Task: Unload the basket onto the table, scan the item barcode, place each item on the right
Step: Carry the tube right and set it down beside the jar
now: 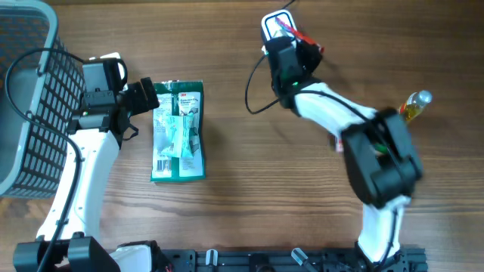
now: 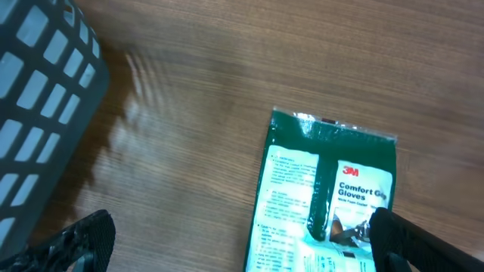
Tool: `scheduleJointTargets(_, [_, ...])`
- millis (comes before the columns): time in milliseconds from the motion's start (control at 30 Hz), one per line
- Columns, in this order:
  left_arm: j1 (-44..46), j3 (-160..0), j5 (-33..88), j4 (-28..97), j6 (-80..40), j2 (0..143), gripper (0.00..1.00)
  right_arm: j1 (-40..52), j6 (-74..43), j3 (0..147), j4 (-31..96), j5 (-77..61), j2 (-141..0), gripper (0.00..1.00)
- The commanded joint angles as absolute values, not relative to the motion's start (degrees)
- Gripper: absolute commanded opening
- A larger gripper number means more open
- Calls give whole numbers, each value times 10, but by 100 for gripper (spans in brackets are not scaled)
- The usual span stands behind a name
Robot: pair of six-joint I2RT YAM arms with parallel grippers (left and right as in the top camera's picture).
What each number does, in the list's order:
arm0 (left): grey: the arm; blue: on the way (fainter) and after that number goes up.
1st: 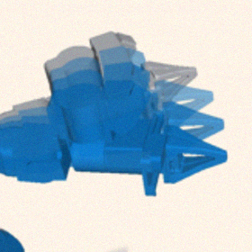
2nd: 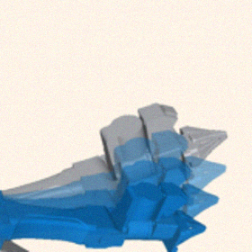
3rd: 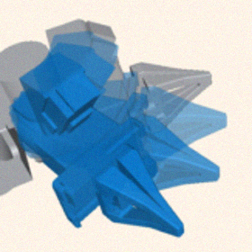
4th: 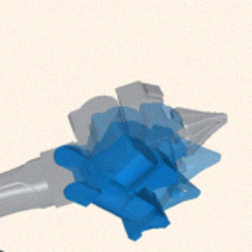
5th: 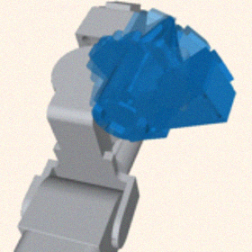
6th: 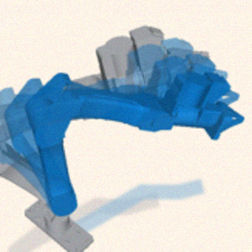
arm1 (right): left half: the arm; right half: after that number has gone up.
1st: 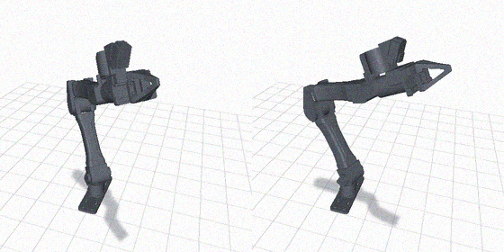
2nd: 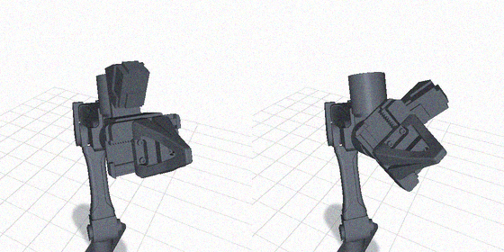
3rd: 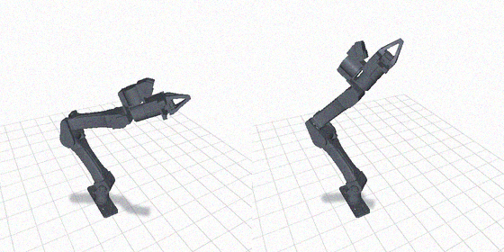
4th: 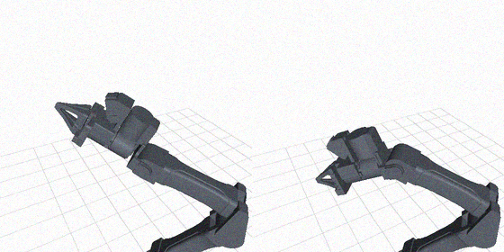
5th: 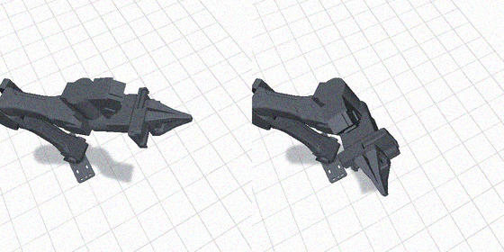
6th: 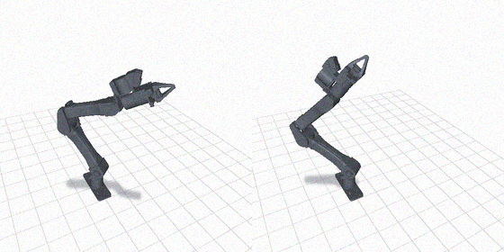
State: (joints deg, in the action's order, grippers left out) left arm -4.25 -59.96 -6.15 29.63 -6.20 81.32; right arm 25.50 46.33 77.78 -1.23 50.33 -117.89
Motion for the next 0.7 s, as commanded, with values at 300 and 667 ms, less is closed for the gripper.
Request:
scheduleJointTargets(300, [-46,-604,-65,295,-51,807,100,254,-128,762,555,303,-946,5])
scheduleJointTargets(667, [-46,-604,-65,295,-51,807,100,230,-214,638,571,308,-947,6])
